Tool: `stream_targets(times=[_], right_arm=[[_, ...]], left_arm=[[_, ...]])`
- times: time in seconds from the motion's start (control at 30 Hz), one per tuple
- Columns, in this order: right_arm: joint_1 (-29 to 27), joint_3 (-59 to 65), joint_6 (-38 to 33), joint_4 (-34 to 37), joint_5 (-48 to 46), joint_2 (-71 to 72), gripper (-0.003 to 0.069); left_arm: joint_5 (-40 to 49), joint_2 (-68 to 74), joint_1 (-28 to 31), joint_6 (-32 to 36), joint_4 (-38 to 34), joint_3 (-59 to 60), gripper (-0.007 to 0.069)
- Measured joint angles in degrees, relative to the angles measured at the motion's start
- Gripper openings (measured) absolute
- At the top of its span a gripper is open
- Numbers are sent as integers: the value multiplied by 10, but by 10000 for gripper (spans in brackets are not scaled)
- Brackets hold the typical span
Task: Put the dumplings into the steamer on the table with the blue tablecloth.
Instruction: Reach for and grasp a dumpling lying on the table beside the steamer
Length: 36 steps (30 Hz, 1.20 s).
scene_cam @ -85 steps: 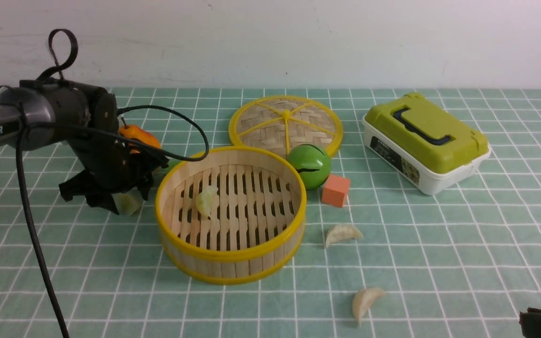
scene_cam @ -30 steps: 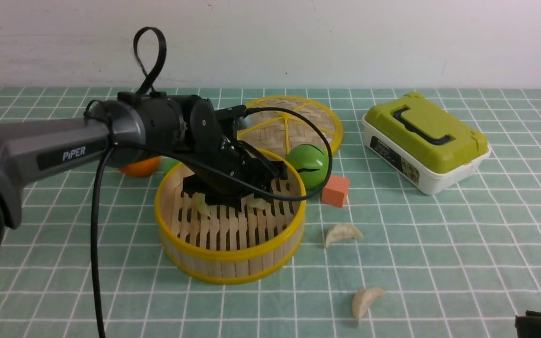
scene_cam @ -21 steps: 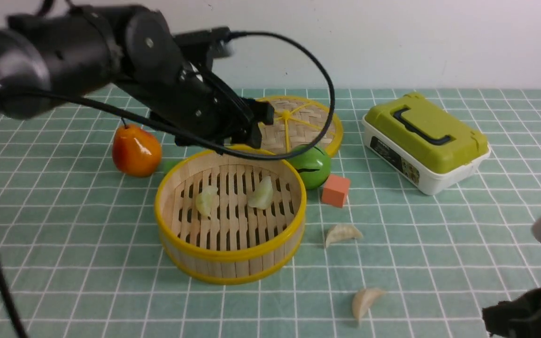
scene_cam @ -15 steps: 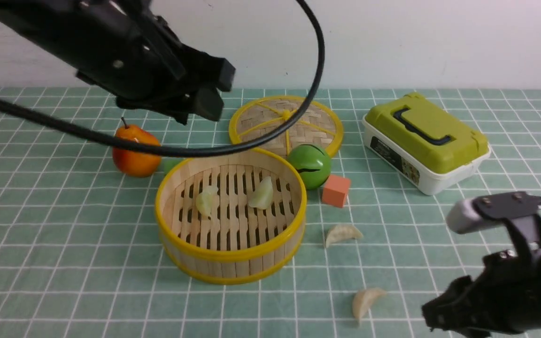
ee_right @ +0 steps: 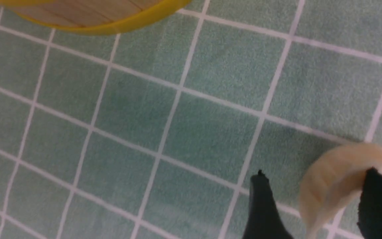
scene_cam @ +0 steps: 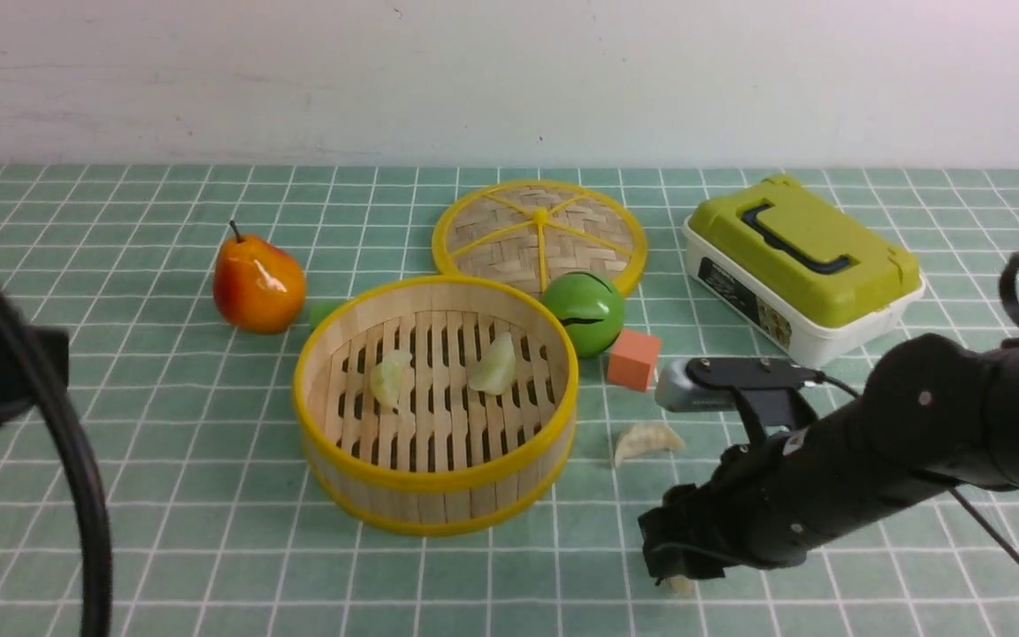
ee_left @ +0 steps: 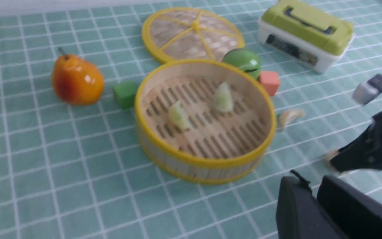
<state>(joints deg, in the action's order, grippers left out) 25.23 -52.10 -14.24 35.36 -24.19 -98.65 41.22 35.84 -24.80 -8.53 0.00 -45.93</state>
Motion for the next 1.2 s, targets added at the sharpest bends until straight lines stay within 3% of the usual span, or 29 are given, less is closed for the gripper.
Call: stream_targets(times=[0.17,0.33,0.4,0.67,0.8,0.97,1.03,1.13,1.2], right_arm=[[0,-25,0,-2,8,-23,293],[1,-43,0,-34,-34,-25,66],[2,-50,0,-47,-59,-25,27],[2,-69,6,-140,-177,-13,2],[1,-70,47,-159,-188,5,38],[0,-70,74,-158,-142,8,238],[0,-70,77,-151,-126,6,359],[0,-70,79,-147,-112,-5,449],[0,-70,73,-147,-107,-16,459]], left_arm=[[3,-55,0,-92,96,118,1],[-24,-107,0,-176,164,195,-14],[-46,-119,0,-191,178,209,-14],[-111,-140,0,-211,195,238,-14],[-129,-140,0,-212,197,239,-14],[-137,-140,0,-213,197,239,-14],[-137,-140,0,-212,197,239,-14],[-139,-140,0,-213,198,239,-14],[-140,-140,0,-213,198,239,-14]])
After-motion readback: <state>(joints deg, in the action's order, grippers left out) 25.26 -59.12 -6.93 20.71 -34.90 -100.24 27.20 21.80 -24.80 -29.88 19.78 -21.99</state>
